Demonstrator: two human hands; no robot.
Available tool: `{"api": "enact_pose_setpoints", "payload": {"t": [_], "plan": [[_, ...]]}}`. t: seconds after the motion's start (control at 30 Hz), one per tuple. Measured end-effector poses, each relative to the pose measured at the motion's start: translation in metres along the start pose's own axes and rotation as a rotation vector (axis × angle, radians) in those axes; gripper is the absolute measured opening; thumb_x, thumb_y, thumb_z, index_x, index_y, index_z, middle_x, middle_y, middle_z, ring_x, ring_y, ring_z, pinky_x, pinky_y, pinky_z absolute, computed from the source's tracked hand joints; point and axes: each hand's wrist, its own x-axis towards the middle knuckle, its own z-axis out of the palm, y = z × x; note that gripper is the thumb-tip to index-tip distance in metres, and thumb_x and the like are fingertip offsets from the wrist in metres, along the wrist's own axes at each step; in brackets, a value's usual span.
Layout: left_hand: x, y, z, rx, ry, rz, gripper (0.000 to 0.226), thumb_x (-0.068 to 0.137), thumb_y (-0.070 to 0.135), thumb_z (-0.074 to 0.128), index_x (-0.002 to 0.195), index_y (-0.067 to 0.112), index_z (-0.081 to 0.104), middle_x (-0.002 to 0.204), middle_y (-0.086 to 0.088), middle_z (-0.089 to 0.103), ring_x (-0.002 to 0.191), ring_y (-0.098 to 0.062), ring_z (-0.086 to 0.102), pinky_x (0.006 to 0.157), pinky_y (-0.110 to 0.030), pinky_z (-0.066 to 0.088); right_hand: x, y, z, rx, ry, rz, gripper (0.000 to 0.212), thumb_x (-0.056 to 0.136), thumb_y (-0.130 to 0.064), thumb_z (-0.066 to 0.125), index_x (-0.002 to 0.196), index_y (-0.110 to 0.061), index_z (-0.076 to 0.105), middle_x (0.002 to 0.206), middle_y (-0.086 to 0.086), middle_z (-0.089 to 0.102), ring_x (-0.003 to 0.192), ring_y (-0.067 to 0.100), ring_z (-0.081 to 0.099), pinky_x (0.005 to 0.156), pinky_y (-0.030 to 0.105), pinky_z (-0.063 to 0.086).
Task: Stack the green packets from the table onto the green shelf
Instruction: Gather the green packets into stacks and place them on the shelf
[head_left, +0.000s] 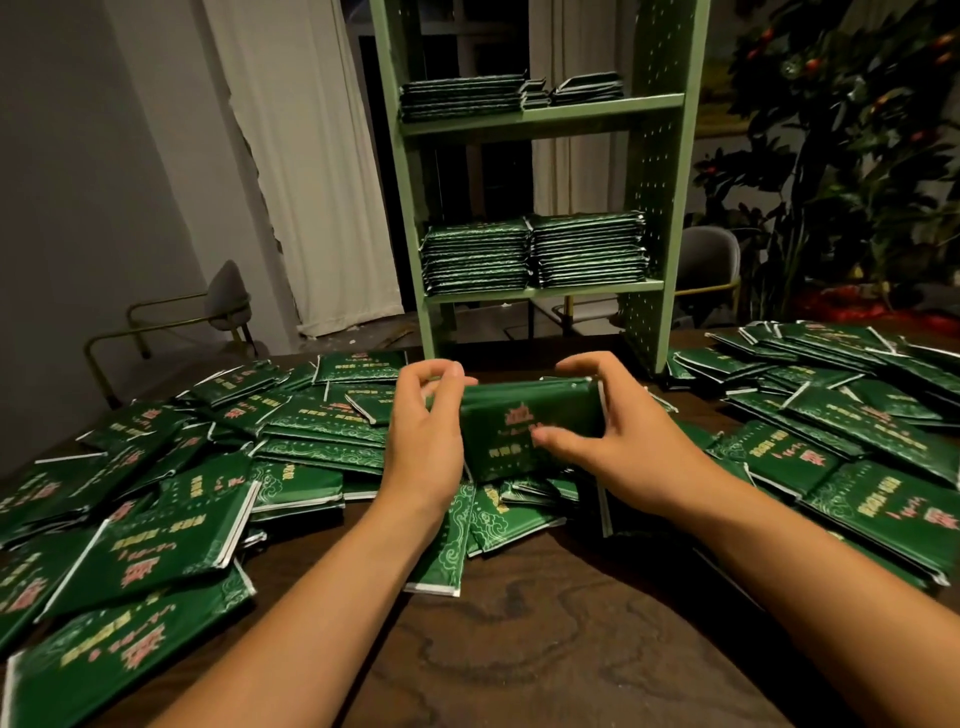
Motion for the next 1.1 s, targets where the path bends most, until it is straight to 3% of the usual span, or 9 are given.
{"api": "enact_pose_setpoints", "payload": {"t": [0.07,0.13,0.23,0.4,0.57,0.77,0.9,1.03,1.1], "plan": [[0.000,-0.001,-0.002,0.013,-0.003,-0.050,0.014,0.105,0.035,0.048,0.108,0.022,0.054,0.113,-0.003,0.067,0.085,-0.016,0.067,0.069,-0.036,0.056,0.000,0.000,0.000,-0.060,-0.015,0.000,0.076,0.082,-0.020,0.081,0.140,-0.036,0.034,0.125,-0.007,0.059,0.101,0.015,0.068,0.093,0.041,0.057],[-0.002,-0.001,-0.002,-0.005,-0.010,-0.085,0.022,0.105,0.037,0.046,0.112,0.017,0.053,0.113,-0.003,0.066,0.087,-0.017,0.065,0.073,-0.039,0.054,-0.002,-0.002,0.001,-0.061,-0.009,-0.029,0.083,0.083,-0.015,0.079,0.145,-0.037,0.029,0.127,-0.012,0.054,0.102,0.015,0.068,0.094,0.041,0.056],[-0.006,0.001,0.002,-0.031,-0.087,-0.120,0.029,0.103,0.044,0.048,0.113,0.017,0.052,0.113,-0.007,0.063,0.090,-0.021,0.064,0.074,-0.041,0.052,-0.004,-0.002,0.006,-0.070,-0.061,-0.023,0.070,0.090,-0.014,0.069,0.144,-0.035,0.029,0.116,-0.009,0.060,0.097,0.020,0.068,0.090,0.046,0.056],[-0.008,0.004,0.001,-0.046,-0.112,-0.171,0.065,0.075,0.064,0.057,0.124,0.022,0.050,0.115,-0.006,0.061,0.102,-0.025,0.065,0.094,-0.054,0.051,-0.004,-0.005,0.006,-0.083,-0.043,0.017,0.067,0.094,-0.021,0.061,0.144,-0.039,0.021,0.115,0.015,0.062,0.099,0.030,0.064,0.091,0.054,0.052],[-0.007,-0.002,0.002,0.069,-0.102,-0.180,0.067,0.079,0.065,0.064,0.132,0.026,0.049,0.123,-0.006,0.064,0.106,-0.023,0.067,0.098,-0.052,0.053,-0.006,-0.006,0.009,-0.123,-0.057,-0.035,0.065,0.093,-0.010,0.059,0.144,-0.030,0.025,0.113,-0.001,0.060,0.097,0.019,0.063,0.088,0.045,0.053],[-0.003,-0.004,0.000,0.062,-0.058,-0.176,0.076,0.061,0.076,0.073,0.121,0.033,0.056,0.125,-0.007,0.066,0.113,-0.027,0.067,0.098,-0.055,0.054,-0.006,-0.004,0.004,-0.089,-0.084,-0.029,0.043,0.097,-0.012,0.060,0.127,-0.033,0.036,0.107,0.003,0.065,0.095,0.024,0.066,0.087,0.048,0.054],[0.000,0.001,-0.005,0.017,-0.203,-0.162,0.094,0.057,0.057,0.090,0.133,0.020,0.050,0.119,-0.004,0.072,0.107,-0.022,0.071,0.097,-0.048,0.055,0.002,-0.003,-0.003,0.068,0.011,0.048,0.038,0.096,-0.011,0.063,0.122,-0.028,0.042,0.107,-0.001,0.067,0.103,0.017,0.066,0.097,0.047,0.053],[0.008,0.004,-0.007,0.198,-0.262,-0.085,0.048,0.081,0.016,0.084,0.121,0.021,0.057,0.116,0.000,0.073,0.104,-0.012,0.071,0.097,-0.038,0.055,0.012,-0.007,-0.014,0.161,-0.007,0.118,0.034,0.096,-0.011,0.065,0.118,-0.029,0.046,0.112,-0.003,0.070,0.107,0.014,0.067,0.102,0.048,0.051],[0.012,0.010,-0.006,0.210,-0.269,-0.075,0.041,0.085,0.009,0.079,0.118,0.021,0.059,0.115,-0.001,0.072,0.106,-0.014,0.070,0.094,-0.038,0.057,0.015,-0.013,-0.022,0.187,-0.031,0.146,0.039,0.094,-0.013,0.067,0.125,-0.028,0.049,0.123,-0.005,0.067,0.114,0.012,0.064,0.106,0.046,0.048]]}}
